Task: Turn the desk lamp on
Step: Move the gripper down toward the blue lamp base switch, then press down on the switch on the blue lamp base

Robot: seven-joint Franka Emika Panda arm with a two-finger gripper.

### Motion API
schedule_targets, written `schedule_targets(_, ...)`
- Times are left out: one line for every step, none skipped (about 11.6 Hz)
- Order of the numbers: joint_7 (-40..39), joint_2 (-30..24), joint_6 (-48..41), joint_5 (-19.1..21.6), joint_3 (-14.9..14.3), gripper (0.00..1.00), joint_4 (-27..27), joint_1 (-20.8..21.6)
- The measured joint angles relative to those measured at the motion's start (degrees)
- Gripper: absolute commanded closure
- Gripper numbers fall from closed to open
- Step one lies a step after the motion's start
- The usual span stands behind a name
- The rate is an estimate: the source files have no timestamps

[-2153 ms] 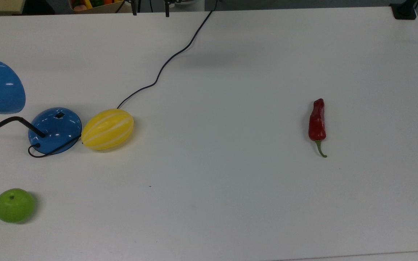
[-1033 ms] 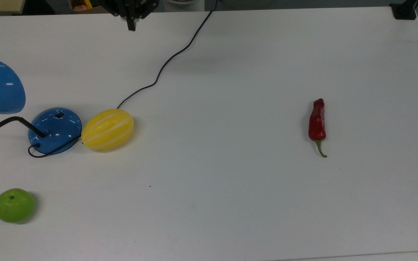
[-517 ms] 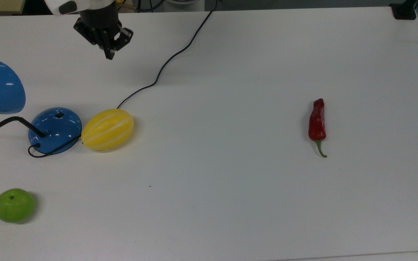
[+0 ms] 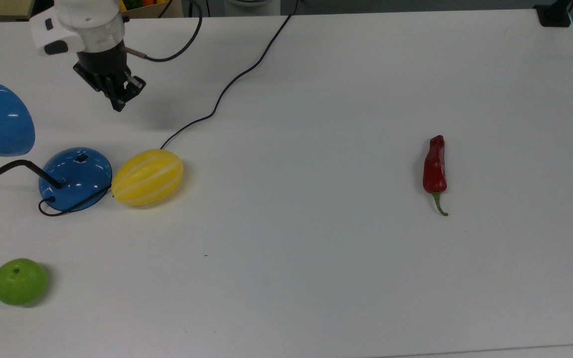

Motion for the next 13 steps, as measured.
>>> schedule_targets(0.1, 1.0, 1.3, -0.2, 0.0, 1.0, 0.0, -0.5)
schedule_targets(0.2, 2.3, 3.2, -0.2, 0.0, 1.0, 0.0, -1.1)
schedule_targets(0.2, 3.3, 4.9, -0.2, 0.0, 1.0, 0.0, -1.7)
schedule_targets(0.3, 3.8, 6.0, -0.2, 0.0, 1.0, 0.0, -2.0)
schedule_targets(0.3, 4.3, 7.1, -0.2, 0.0, 1.0, 0.0, -2.4)
schedule_targets(0.3, 5.0, 8.5, -0.2, 0.0, 1.0, 0.1, -2.9)
schedule_targets(0.3, 5.6, 9.4, -0.2, 0.0, 1.0, 0.3, -3.3)
schedule_targets(0.3, 6.1, 10.1, -0.2, 0.0, 1.0, 0.5, -3.5)
schedule_targets(0.3, 6.6, 10.7, -0.2, 0.0, 1.0, 0.8, -3.7)
schedule_targets(0.3, 7.3, 11.5, -0.2, 0.0, 1.0, 1.2, -4.0)
schedule_targets(0.3, 7.7, 12.3, -0.2, 0.0, 1.0, 1.5, -4.3)
schedule_targets(0.3, 7.9, 12.8, -0.2, 0.0, 1.0, 1.7, -4.4)
schedule_targets(0.3, 8.3, 13.8, -0.2, 0.0, 1.0, 2.0, -4.7)
